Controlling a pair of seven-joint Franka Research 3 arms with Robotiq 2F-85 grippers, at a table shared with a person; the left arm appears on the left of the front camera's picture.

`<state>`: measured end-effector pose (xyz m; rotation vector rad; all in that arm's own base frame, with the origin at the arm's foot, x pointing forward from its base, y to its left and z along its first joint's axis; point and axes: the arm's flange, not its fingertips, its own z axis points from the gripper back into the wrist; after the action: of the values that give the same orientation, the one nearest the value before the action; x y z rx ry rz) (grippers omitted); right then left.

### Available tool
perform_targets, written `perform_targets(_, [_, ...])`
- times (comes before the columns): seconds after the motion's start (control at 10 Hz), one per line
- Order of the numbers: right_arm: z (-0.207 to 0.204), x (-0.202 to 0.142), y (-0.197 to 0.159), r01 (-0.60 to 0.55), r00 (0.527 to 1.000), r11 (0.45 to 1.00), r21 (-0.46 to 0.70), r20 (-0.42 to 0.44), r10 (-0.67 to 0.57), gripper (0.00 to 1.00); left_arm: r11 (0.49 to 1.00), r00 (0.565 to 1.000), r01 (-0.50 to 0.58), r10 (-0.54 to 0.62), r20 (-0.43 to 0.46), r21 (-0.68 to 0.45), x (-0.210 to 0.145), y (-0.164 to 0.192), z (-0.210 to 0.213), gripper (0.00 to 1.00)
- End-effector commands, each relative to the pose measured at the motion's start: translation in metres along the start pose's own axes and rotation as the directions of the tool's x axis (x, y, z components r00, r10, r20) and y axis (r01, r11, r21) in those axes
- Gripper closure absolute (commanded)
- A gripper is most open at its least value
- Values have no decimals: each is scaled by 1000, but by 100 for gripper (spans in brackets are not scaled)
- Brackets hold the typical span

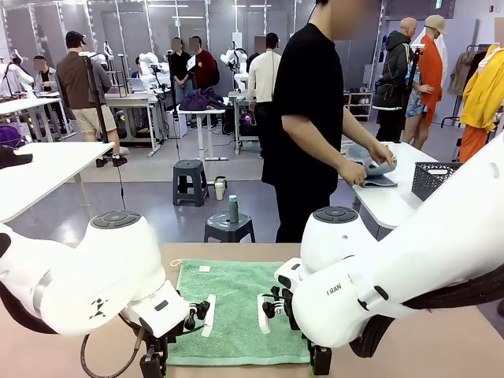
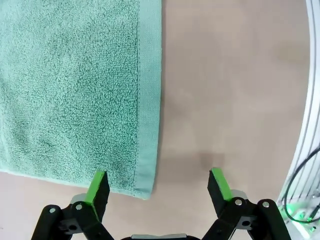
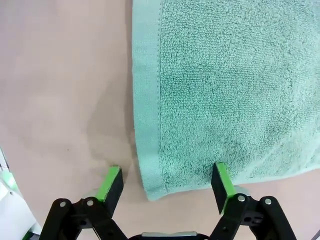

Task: Fold the towels and place them in the basket.
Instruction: When a person lays out a Towel with hook on the table, fold it in half twice.

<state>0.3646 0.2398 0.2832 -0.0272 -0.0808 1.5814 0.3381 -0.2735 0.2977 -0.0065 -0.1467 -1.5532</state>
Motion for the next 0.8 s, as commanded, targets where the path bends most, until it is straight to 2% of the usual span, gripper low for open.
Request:
perform_targets(0.0, [-5, 1, -6, 21, 999, 999, 26, 23, -22, 23, 999, 1000, 27, -27, -7, 26, -6, -2, -12, 0])
perform_targets(0.1, [-5, 1, -7, 32, 999, 999, 38, 36, -33, 25, 999, 1000, 20, -19, -19, 25, -7, -1, -13, 0])
perform_targets(0.2, [-4, 0, -7, 36, 999, 999, 39, 35, -37, 65, 999, 1000, 12, -12, -29, 29, -7, -1, -12, 15])
perform_targets(0.3, [-3, -1, -7, 38, 998, 998, 44, 39, -40, 66, 999, 1000, 8, -7, -29, 31, -8, -1, -10, 26])
perform_targets(0.4, [-3, -2, -8, 41, 998, 998, 49, 35, -43, 100, 999, 999, 6, -4, -33, 36, -8, -1, -7, 52])
perform_targets(0.5, [-3, -2, -9, 41, 999, 998, 55, 32, -42, 100, 999, 999, 4, -3, -40, 36, -9, 0, -7, 72])
perform_targets(0.6, [-4, -2, -9, 42, 999, 997, 58, 29, -43, 100, 1000, 999, 2, -1, -41, 30, -9, 0, -8, 100])
perform_targets(0.7, [-3, -2, -9, 43, 999, 997, 61, 25, -45, 100, 1000, 999, -1, 2, -46, 23, -9, -1, -8, 100])
